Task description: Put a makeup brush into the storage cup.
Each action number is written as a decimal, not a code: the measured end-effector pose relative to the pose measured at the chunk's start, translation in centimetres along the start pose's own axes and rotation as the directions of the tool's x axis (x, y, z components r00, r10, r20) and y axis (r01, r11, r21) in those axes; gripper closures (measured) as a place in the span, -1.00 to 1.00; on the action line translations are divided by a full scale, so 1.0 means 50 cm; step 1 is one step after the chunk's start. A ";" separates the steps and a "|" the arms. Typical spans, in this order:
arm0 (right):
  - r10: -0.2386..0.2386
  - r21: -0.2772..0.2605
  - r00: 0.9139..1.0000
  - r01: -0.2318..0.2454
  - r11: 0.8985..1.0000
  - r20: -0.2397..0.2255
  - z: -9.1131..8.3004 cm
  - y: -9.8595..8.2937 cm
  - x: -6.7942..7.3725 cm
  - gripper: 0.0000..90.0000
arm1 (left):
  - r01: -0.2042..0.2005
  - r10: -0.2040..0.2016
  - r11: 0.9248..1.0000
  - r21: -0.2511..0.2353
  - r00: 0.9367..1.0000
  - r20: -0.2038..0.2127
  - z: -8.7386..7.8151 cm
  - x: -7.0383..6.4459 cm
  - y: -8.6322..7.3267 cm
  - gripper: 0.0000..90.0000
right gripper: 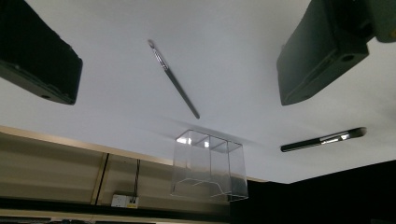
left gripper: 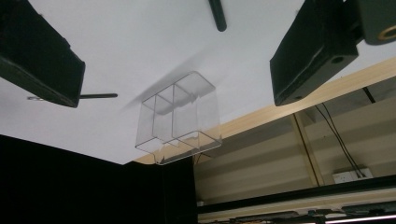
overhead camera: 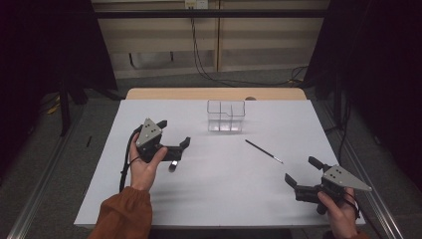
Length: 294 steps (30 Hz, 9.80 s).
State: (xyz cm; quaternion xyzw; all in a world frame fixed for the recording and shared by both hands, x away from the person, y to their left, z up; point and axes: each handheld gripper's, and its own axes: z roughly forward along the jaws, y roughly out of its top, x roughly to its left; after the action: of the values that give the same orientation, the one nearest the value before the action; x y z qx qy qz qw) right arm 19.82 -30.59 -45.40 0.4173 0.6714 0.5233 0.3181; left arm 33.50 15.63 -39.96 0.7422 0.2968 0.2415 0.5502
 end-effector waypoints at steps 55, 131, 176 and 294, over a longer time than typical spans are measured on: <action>-0.011 0.020 1.000 0.011 1.000 -0.005 0.002 -0.002 0.001 -1.00 | 0.008 -0.003 0.867 0.499 1.000 -0.012 0.102 0.056 0.025 -0.92; -0.026 0.053 0.999 0.027 0.998 -0.021 0.004 -0.006 0.004 -1.00 | 0.095 -0.083 0.385 0.918 0.994 -0.068 0.217 0.037 -0.037 0.36; -0.024 0.058 0.999 0.025 0.998 -0.021 0.008 -0.006 0.003 -1.00 | 0.128 -0.182 0.436 0.891 0.982 -0.052 0.194 0.059 -0.033 0.73; -0.017 0.051 0.999 0.019 0.999 -0.031 0.006 -0.006 0.004 -1.00 | 0.059 -0.111 0.988 0.145 0.916 0.386 0.009 -0.052 0.053 0.73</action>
State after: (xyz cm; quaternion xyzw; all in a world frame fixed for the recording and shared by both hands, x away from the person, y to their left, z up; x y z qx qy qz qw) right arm 19.94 -30.29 -45.76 0.4113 0.6930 0.5094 0.3018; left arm 32.44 12.90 -37.61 0.7962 0.2274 0.0436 0.5590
